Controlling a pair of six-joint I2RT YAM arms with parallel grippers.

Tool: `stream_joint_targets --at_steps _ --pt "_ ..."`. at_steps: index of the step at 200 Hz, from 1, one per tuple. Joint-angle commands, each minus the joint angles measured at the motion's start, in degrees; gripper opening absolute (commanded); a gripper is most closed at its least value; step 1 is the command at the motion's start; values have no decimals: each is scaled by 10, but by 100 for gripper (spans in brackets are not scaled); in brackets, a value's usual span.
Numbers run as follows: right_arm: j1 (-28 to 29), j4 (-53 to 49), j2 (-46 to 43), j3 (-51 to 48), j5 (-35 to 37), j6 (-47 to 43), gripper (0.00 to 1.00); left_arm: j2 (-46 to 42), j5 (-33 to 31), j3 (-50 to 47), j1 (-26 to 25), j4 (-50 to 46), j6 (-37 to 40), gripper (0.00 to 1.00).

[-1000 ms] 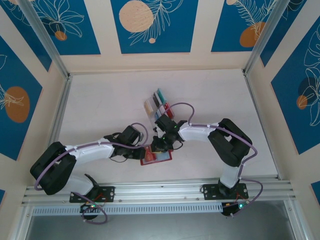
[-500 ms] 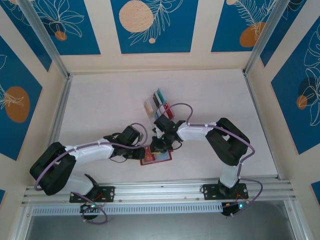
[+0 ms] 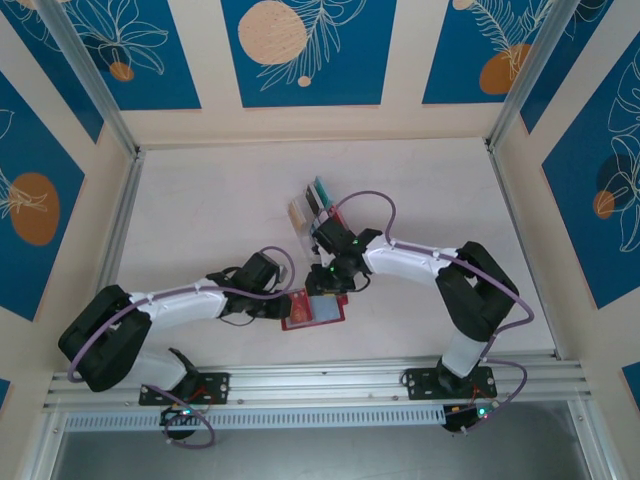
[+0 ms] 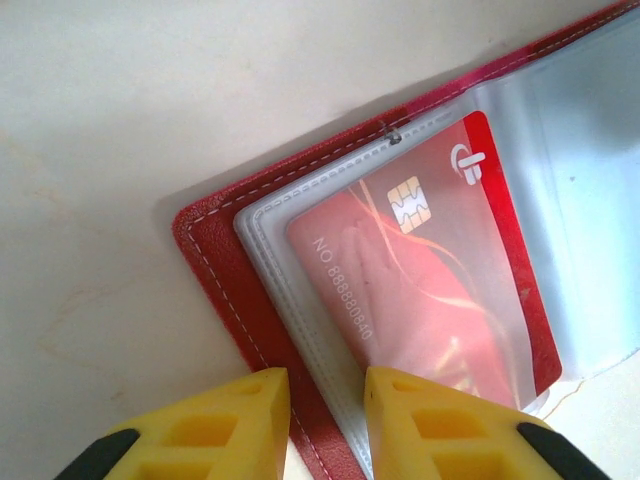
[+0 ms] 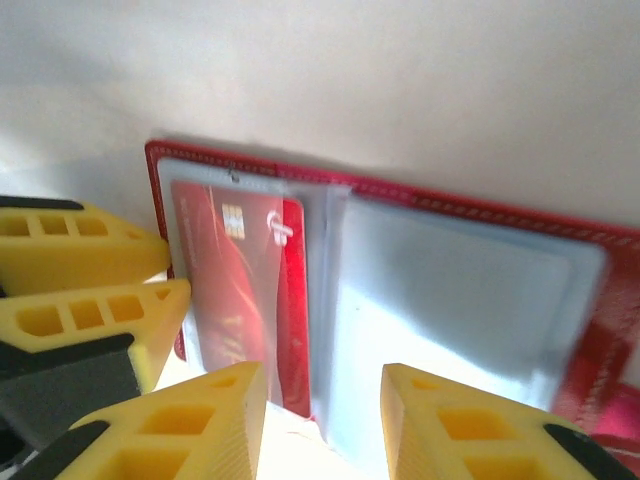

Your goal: Put the credit cards into the card holder

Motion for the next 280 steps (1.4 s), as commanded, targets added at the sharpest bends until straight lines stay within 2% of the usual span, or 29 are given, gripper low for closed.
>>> stream_joint_targets --at_steps 1,49,99,128,185,213,234,280 --pt "-3 -54 10 30 49 -40 36 1 11 -17 -2 -6 6 26" --pt "4 -65 50 57 91 -68 38 7 15 -12 -1 -2 5 27" --pt "16 -64 69 62 103 -76 38 17 17 -8 -1 3 4 26" --pt "23 -64 73 50 117 -68 38 17 17 -10 -2 5 2 27" --pt "41 -86 97 35 195 -34 42 19 15 -10 -2 8 5 27" --pt "50 -75 117 26 185 -17 41 23 17 -10 -2 10 4 26" --pt "59 -67 120 23 178 -10 36 23 16 -10 -2 11 4 27" --pt "66 -80 97 39 189 -9 4 37 17 -11 -2 18 3 26"
